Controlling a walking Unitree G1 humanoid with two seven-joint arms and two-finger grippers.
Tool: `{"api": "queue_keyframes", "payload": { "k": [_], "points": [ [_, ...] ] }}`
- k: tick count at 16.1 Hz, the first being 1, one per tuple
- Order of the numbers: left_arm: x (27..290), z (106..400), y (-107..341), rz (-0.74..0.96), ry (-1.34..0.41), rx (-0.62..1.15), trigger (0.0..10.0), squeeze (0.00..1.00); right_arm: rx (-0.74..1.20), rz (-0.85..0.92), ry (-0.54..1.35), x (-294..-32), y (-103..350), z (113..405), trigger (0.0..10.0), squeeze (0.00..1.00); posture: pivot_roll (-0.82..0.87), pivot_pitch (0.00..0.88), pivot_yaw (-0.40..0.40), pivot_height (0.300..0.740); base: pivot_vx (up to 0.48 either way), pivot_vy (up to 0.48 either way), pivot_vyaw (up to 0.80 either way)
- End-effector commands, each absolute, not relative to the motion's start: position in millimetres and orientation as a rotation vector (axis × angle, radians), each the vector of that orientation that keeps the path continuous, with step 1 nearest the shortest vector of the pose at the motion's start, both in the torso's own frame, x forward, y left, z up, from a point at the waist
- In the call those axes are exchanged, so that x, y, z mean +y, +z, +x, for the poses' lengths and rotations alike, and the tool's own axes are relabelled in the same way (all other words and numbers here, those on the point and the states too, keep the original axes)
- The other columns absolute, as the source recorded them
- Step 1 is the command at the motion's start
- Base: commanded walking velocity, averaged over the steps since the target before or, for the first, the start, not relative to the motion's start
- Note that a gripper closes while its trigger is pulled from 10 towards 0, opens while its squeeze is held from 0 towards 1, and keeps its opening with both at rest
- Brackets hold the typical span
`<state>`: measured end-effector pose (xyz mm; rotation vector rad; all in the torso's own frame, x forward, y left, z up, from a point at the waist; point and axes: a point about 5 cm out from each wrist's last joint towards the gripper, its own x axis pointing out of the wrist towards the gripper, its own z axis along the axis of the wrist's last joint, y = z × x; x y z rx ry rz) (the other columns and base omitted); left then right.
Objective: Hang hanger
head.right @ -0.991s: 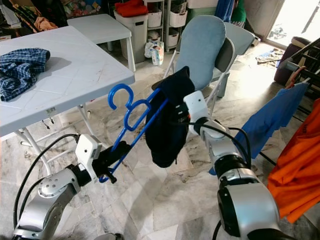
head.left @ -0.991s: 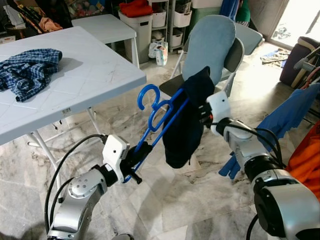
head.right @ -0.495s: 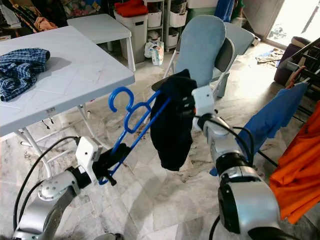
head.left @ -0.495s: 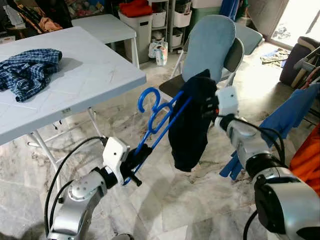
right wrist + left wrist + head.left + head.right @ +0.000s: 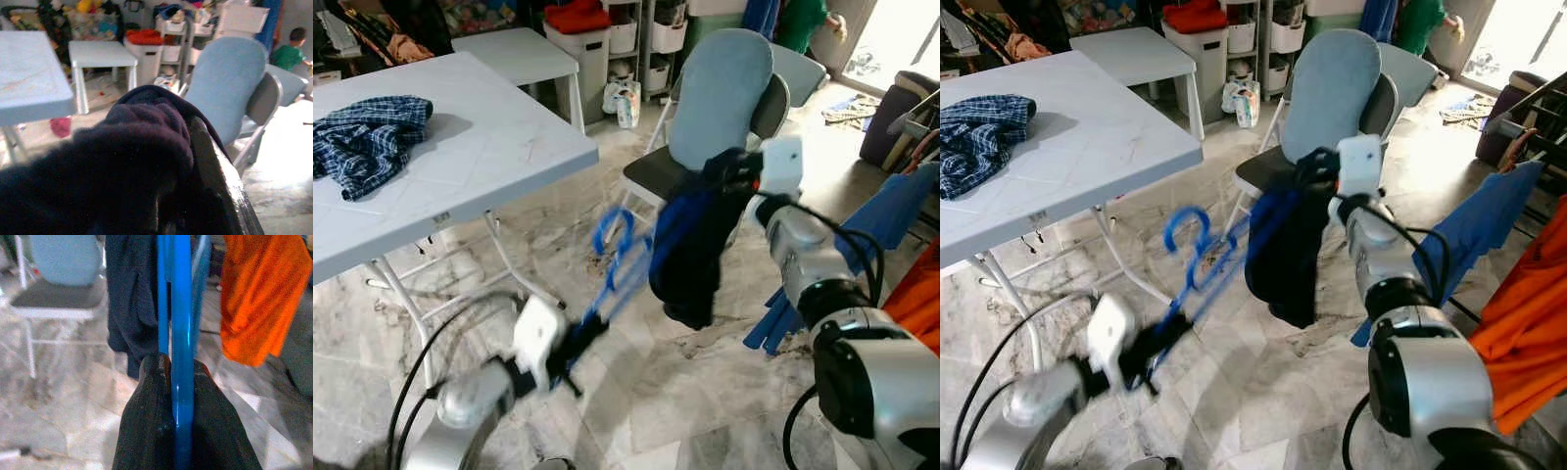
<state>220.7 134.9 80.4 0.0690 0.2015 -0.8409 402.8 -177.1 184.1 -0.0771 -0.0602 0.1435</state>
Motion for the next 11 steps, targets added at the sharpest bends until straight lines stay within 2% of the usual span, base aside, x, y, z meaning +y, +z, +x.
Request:
{"api": "queue_keyframes", "payload": {
  "k": [1, 6, 8, 11],
  "points": [
    [131.0, 217.8, 86.0, 0.088, -0.881, 0.188, 0.0, 0.00, -0.116, -0.058, 0.108, -179.5, 200.6, 406.7, 0.0, 0.00, -0.01, 0.000, -0.047, 0.740, 0.000, 0.000, 0.00],
    [135.6, 205.9, 85.9, 0.079, -0.897, 0.222, 0.0, 0.00, -0.104, -0.083, 0.024, -183.8, 201.3, 408.1, 0.0, 0.00, 0.01, 0.000, -0.054, 0.740, 0.000, 0.000, 0.00],
    [143.7, 196.8, 89.7, 0.044, -0.891, 0.239, 0.0, 0.00, -0.066, -0.097, -0.115, -203.8, 196.3, 405.9, 0.0, 0.00, 0.01, 0.000, -0.054, 0.740, 0.000, 0.000, 0.00],
    [154.6, 196.5, 89.2, 0.047, -0.808, 0.237, 0.0, 0.00, -0.047, -0.123, -0.184, -214.9, 191.9, 403.0, 0.0, 0.00, 0.02, 0.000, -0.053, 0.740, 0.000, 0.000, 0.00]
  ]
}}
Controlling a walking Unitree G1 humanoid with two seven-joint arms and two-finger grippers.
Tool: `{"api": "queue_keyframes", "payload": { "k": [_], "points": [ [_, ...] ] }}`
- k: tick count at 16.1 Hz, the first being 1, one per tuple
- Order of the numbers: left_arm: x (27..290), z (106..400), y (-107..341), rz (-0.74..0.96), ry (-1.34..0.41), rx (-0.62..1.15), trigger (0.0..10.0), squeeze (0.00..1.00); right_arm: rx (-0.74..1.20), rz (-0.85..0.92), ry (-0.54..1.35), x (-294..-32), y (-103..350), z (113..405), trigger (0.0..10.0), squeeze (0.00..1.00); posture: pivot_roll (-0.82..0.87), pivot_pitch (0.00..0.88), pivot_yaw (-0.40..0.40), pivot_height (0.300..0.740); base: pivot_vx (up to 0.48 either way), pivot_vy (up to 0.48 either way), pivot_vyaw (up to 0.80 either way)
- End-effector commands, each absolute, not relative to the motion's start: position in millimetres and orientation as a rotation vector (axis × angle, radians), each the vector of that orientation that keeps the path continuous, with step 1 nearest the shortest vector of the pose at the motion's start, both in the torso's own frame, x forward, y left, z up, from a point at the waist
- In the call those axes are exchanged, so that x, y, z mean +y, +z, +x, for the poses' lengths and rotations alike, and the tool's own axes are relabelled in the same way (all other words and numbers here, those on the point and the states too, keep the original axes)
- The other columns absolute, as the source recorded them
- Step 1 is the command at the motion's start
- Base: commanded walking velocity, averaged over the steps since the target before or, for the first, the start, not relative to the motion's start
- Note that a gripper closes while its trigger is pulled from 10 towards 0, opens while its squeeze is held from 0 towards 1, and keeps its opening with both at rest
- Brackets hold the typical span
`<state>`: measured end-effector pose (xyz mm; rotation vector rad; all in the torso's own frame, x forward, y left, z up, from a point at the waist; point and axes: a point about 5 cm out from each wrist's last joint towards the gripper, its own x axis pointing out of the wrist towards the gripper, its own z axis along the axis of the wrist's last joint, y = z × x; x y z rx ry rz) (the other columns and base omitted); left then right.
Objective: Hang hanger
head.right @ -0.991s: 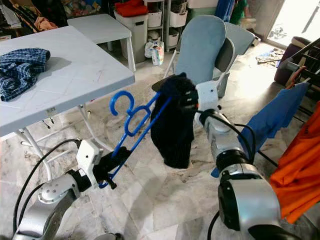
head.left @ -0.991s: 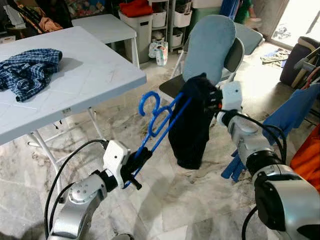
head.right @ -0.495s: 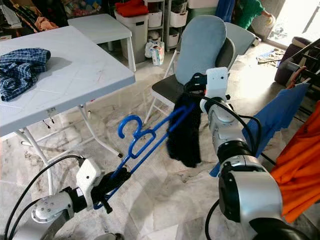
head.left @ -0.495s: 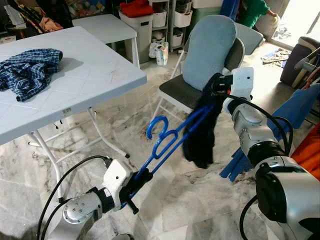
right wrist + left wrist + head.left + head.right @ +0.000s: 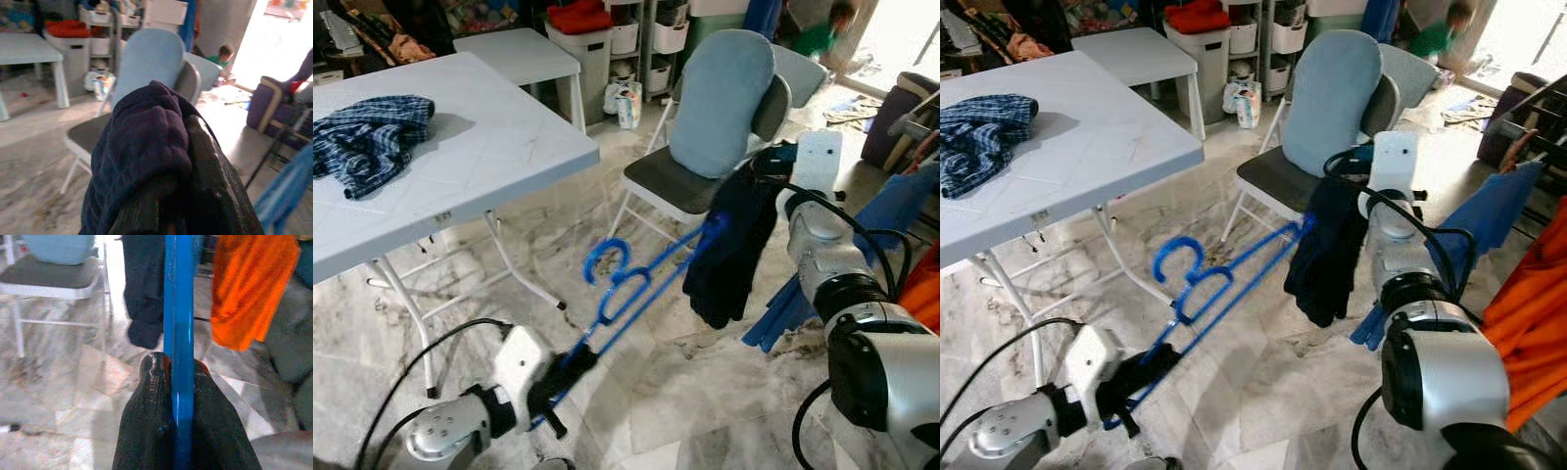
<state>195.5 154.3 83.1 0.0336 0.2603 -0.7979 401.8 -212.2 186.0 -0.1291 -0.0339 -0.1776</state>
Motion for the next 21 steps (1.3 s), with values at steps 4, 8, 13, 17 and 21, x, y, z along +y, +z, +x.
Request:
{"api": "queue_keyframes", "payload": {
  "k": [4, 8, 13, 17, 21],
  "points": [
    [166.4, 202.8, 97.0, -0.037, -0.579, 0.153, 0.0, 0.00, -0.011, -0.160, -0.302, -232.1, 184.7, 397.8, 0.0, 0.00, 0.02, 0.000, -0.050, 0.740, 0.000, 0.000, 0.00],
    [181.4, 222.7, 99.6, -0.052, -0.136, 0.078, 8.1, 0.00, -0.013, -0.095, -0.061, -216.8, 174.5, 395.7, 0.0, 0.00, 0.02, 0.000, -0.048, 0.740, 0.000, 0.000, 0.00],
    [188.8, 229.8, 107.4, -0.014, 0.083, 0.000, 10.0, 0.00, -0.080, -0.048, 0.239, -187.7, 163.5, 381.9, 3.4, 0.00, 0.02, 0.000, -0.023, 0.740, 0.000, 0.000, 0.00],
    [186.1, 229.2, 110.0, 0.021, 0.161, -0.017, 10.0, 0.00, -0.071, -0.073, 0.377, -157.6, 157.6, 372.7, 10.0, 0.00, 0.03, 0.000, -0.004, 0.740, 0.000, 0.000, 0.00],
    [194.1, 228.7, 109.8, -0.004, 0.225, -0.014, 10.0, 0.00, -0.085, -0.156, 0.515, -128.7, 156.1, 361.4, 10.0, 0.00, 0.04, 0.000, -0.009, 0.740, 0.000, 0.000, 0.00]
  ]
}}
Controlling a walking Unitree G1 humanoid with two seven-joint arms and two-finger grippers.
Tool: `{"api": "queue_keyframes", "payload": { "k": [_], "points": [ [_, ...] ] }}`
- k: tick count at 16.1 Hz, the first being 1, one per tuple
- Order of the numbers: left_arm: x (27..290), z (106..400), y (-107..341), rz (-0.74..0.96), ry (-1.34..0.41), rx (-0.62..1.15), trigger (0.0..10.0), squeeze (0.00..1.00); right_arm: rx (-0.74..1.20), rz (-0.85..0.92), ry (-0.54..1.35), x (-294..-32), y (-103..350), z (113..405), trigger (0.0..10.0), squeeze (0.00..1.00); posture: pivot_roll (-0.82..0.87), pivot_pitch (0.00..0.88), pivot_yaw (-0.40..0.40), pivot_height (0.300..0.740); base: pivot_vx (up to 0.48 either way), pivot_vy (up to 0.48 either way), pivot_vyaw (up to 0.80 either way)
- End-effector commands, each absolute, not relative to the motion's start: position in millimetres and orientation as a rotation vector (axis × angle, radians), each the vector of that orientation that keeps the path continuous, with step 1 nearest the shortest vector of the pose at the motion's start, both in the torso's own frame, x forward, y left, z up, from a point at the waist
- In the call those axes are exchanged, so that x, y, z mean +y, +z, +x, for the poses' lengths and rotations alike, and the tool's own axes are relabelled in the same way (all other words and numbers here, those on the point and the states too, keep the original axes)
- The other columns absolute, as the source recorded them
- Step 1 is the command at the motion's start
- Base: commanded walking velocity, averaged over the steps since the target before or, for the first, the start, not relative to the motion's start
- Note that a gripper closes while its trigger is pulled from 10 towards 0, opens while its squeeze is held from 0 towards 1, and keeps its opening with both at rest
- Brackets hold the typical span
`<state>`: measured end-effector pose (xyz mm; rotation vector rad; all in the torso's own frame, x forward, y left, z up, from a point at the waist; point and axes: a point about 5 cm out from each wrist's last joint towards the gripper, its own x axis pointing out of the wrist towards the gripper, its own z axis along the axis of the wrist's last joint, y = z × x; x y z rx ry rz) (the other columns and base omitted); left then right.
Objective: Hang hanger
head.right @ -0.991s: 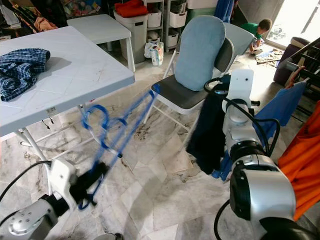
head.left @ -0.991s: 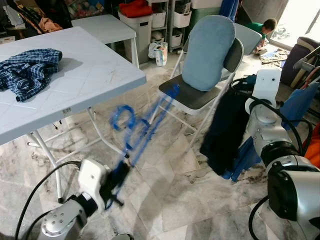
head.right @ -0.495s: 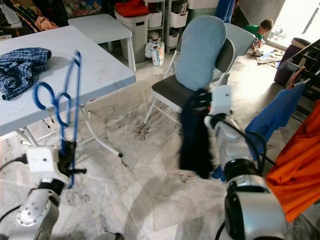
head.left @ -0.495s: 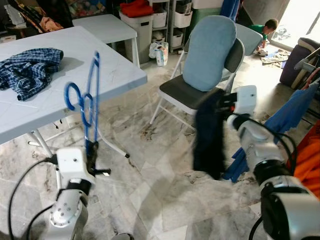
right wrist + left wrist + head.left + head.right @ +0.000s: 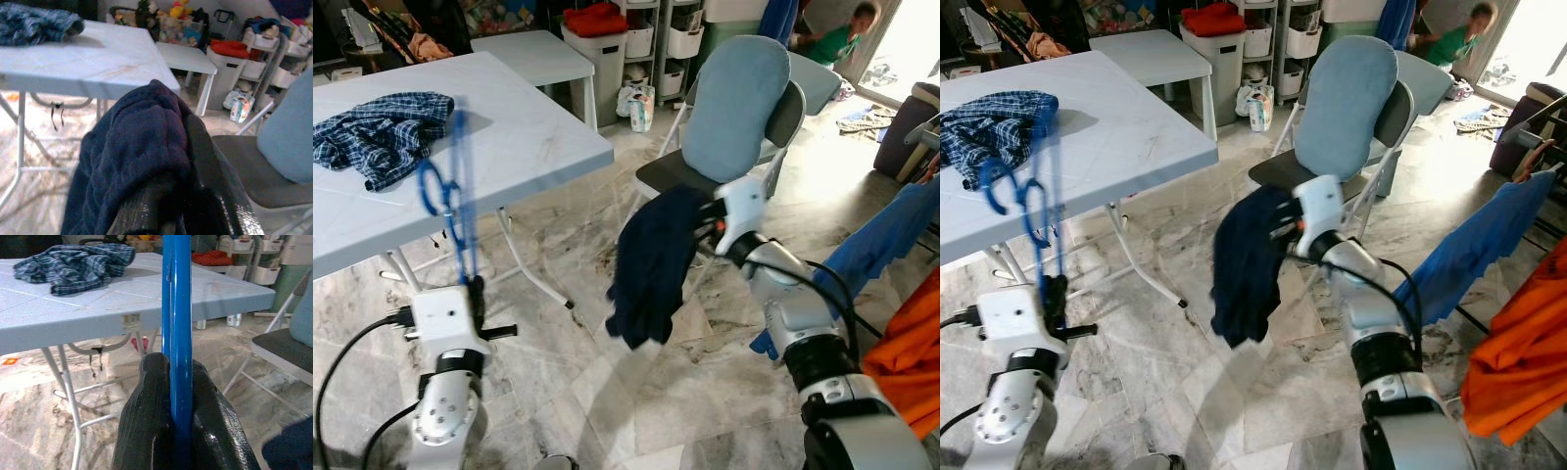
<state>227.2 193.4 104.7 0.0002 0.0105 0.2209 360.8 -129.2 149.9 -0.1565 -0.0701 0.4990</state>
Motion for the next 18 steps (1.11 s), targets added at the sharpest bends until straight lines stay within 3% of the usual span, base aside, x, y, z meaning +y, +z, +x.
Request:
{"api": "queue_keyframes", "payload": {
  "k": [1, 4, 14, 18],
  "points": [
    [194.9, 228.8, 110.0, -0.002, 0.228, -0.014, 10.0, 0.00, -0.101, -0.195, 0.496, -125.0, 157.8, 360.3, 10.0, 0.00, 0.04, 0.000, -0.009, 0.740, 0.000, 0.000, 0.00],
    [194.7, 229.9, 109.9, -0.004, 0.241, -0.012, 10.0, 0.00, -0.114, -0.162, 0.554, -114.0, 161.9, 353.7, 10.0, 0.00, 0.05, 0.000, -0.015, 0.740, 0.000, 0.000, 0.00],
    [195.4, 231.6, 110.8, -0.008, 0.253, -0.009, 10.0, 0.00, -0.108, -0.097, 0.525, -114.7, 169.8, 356.7, 10.0, 0.00, 0.05, 0.000, -0.022, 0.740, 0.000, 0.000, 0.78],
    [196.5, 231.1, 112.6, -0.012, 0.262, -0.012, 10.0, 0.00, -0.110, -0.072, 0.522, -113.0, 172.0, 357.8, 10.0, 0.00, 0.06, 0.000, -0.022, 0.740, 0.197, 0.000, 0.00]
  ]
}}
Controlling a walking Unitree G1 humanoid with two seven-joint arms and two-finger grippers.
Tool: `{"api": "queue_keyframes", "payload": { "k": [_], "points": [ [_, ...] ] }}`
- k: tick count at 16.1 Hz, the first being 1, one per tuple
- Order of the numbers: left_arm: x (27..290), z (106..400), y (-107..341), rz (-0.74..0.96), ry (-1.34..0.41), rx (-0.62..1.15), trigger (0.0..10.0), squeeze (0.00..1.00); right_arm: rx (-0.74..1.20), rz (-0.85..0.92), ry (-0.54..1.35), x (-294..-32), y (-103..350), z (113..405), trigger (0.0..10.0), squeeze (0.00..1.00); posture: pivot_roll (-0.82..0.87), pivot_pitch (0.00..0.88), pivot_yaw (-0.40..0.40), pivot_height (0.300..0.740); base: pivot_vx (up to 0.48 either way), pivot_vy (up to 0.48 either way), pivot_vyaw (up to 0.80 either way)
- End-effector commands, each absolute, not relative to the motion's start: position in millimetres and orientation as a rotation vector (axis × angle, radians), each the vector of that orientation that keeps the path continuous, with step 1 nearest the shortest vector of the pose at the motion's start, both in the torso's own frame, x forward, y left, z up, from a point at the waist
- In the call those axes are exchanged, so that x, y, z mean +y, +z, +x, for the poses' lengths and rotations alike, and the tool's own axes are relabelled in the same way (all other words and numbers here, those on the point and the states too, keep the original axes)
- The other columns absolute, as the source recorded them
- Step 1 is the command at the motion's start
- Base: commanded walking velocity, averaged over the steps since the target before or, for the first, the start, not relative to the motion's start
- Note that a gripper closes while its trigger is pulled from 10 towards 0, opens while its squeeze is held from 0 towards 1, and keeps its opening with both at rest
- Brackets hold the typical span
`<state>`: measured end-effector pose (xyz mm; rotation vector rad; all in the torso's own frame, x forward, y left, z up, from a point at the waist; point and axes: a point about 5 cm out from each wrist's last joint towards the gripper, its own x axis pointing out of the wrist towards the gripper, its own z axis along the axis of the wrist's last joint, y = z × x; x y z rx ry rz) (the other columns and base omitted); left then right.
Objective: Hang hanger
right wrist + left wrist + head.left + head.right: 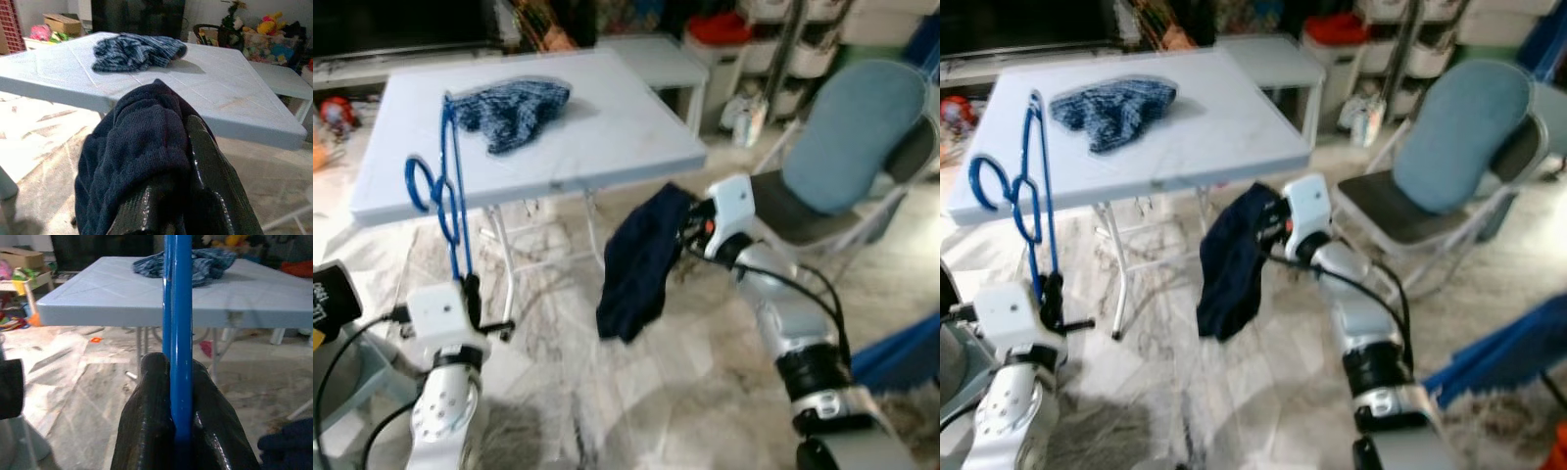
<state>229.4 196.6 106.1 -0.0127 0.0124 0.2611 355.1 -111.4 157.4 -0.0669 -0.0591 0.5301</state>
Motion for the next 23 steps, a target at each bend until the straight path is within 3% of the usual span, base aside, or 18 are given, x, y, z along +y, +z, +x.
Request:
{"api": "queue_keyframes", "payload": {
  "k": [1, 12, 14, 23],
  "points": [
    [196.7, 231.2, 112.8, -0.017, 0.261, -0.012, 10.0, 0.00, -0.111, -0.069, 0.521, -112.6, 172.5, 357.6, 10.0, 0.00, 0.06, 0.000, -0.022, 0.740, 0.307, 0.000, 0.00],
    [203.6, 226.9, 120.0, -0.039, 0.321, -0.022, 10.0, 0.00, -0.149, 0.000, 0.481, -114.5, 178.7, 353.3, 10.0, 0.00, 0.06, 0.000, -0.028, 0.740, 0.342, 0.000, 0.06],
    [203.3, 227.3, 120.2, -0.043, 0.323, -0.020, 10.0, 0.00, -0.148, -0.003, 0.492, -111.2, 178.1, 351.7, 10.0, 0.00, 0.06, 0.000, -0.027, 0.740, 0.304, 0.317, 0.74],
    [204.3, 229.7, 121.8, -0.057, 0.324, -0.014, 10.0, 0.00, -0.141, 0.022, 0.469, -112.3, 179.1, 353.2, 10.0, 0.00, 0.06, 0.000, -0.021, 0.740, 0.279, 0.390, 0.00]
  ]
}}
